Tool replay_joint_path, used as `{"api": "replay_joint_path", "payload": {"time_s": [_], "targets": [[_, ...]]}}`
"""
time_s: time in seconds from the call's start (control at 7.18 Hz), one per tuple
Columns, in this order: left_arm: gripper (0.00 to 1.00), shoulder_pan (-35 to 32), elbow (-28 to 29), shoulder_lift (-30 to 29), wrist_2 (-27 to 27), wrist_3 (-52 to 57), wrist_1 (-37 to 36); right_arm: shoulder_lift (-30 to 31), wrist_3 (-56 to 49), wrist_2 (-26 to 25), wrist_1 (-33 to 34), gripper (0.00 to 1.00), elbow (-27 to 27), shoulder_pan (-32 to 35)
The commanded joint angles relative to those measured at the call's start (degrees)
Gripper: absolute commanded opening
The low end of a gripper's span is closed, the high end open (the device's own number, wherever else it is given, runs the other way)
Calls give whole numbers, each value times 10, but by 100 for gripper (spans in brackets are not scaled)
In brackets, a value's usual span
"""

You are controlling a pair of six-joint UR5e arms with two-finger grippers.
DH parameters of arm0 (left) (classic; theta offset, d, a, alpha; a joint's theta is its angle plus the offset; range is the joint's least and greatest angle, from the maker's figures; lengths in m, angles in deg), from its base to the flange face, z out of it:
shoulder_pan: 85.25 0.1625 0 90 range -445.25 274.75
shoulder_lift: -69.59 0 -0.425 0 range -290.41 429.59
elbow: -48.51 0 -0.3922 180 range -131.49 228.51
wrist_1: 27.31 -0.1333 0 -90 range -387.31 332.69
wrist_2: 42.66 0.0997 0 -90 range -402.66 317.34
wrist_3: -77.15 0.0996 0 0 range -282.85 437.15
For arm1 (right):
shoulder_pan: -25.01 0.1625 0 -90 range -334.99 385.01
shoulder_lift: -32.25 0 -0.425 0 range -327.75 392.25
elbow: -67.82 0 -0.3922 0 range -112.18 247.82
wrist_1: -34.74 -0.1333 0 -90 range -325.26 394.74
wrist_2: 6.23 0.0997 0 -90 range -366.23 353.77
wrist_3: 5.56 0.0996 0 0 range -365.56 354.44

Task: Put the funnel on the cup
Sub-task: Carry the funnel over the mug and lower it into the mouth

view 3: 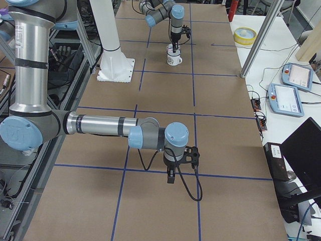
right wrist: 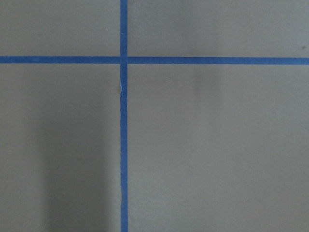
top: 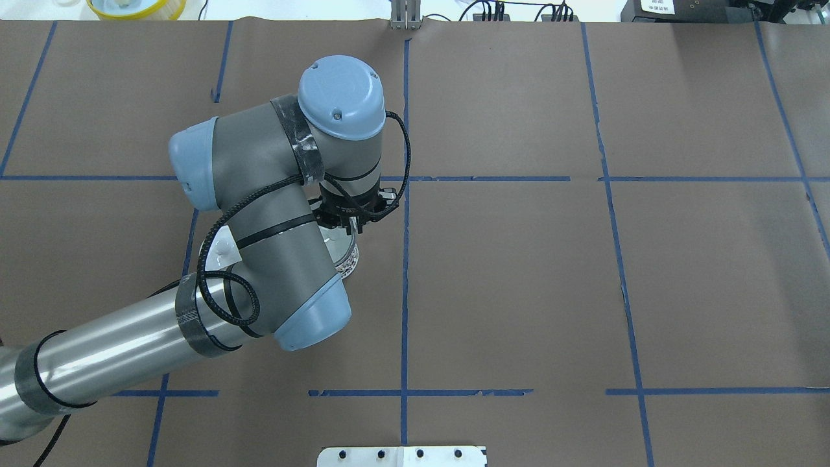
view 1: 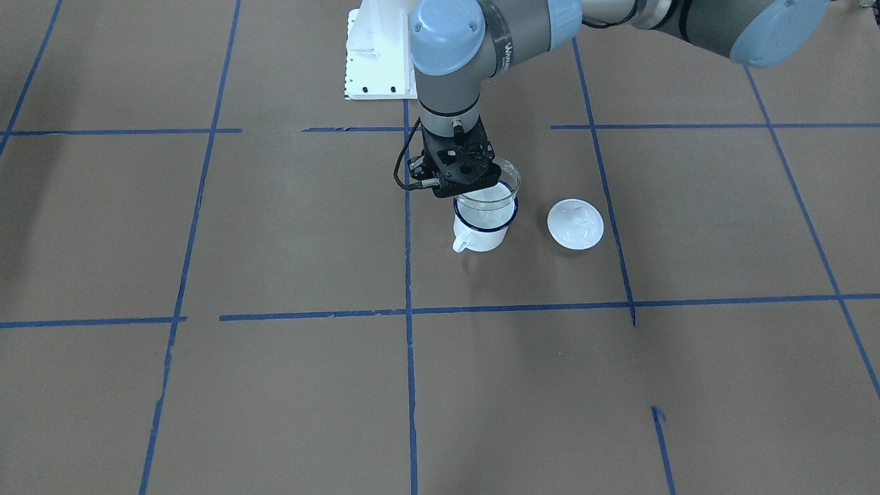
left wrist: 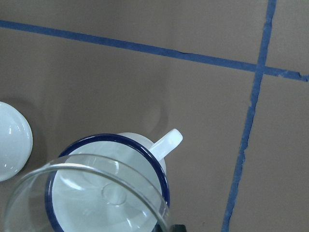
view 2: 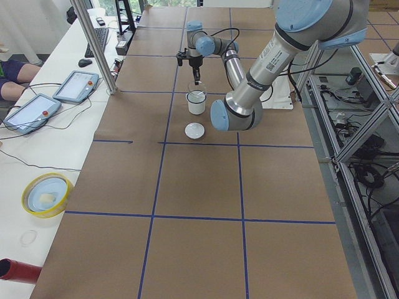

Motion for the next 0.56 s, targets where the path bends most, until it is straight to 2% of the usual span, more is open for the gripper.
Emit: {"api": "replay_joint_path", "payload": {"time_s": [0.0,0.28,0.42], "targets": [[100,3,-5,8,31,-6,-1,0,0,0,0,100,0,0],[100,5,-11,10,34,-13,-1,0,0,0,0,100,0,0],[100,2,-54,24,34,-13,-1,0,0,0,0,100,0,0]]}}
